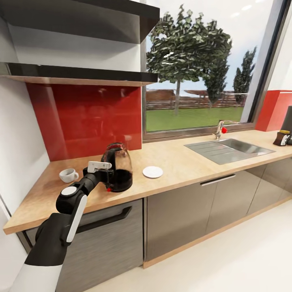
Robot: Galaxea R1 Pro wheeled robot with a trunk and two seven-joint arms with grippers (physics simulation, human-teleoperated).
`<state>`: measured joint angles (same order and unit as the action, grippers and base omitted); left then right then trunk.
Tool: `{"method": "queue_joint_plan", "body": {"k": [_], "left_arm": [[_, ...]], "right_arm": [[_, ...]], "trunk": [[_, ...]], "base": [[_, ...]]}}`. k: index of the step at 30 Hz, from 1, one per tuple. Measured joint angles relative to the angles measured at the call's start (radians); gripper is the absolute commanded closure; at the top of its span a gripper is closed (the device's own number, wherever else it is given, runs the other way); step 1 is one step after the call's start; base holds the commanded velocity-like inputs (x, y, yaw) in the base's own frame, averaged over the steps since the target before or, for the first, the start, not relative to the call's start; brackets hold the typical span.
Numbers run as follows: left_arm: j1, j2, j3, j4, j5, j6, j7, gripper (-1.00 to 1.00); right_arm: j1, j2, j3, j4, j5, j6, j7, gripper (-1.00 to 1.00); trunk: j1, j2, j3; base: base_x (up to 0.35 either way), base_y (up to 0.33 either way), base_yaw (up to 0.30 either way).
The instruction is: Set up a coffee station on the kitchen countertop: keep the coffee maker on the countertop, move the bottle of coffee from the kitchen shelf to the counter next to the coffee maker, place a paper coffee filter on top of the coffee maker, put the saucer next to the coffee maker with the coffee cup on the saucer, and place the electric kettle next to the coffee maker.
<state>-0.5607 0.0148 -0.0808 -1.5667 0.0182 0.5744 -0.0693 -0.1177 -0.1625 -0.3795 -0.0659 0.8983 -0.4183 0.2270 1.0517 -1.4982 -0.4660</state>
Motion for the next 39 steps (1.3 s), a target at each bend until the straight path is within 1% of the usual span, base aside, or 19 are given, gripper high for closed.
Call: {"method": "queue_joint_plan", "body": {"k": [37, 38, 39], "left_arm": [[0.000, 0.000, 0.000, 0.002, 0.000, 0.006, 0.000, -1.00], [0.000, 0.000, 0.000, 0.002, 0.000, 0.006, 0.000, 1.00], [0.000, 0.000, 0.000, 0.002, 0.000, 0.006, 0.000, 1.00]], "right_arm": [[0.000, 0.000, 0.000, 0.000, 0.000, 0.000, 0.000, -1.00], [0.000, 0.000, 0.000, -0.001, 0.000, 0.000, 0.000, -1.00], [0.000, 0.000, 0.000, -0.001, 0.000, 0.000, 0.000, -1.00]], "trunk": [[0.000, 0.000, 0.000], [0.000, 0.000, 0.000], [0.000, 0.000, 0.000]], "base": [[0.002, -0.001, 0.000], [0.000, 0.000, 0.000], [0.000, 0.000, 0.000]]}}
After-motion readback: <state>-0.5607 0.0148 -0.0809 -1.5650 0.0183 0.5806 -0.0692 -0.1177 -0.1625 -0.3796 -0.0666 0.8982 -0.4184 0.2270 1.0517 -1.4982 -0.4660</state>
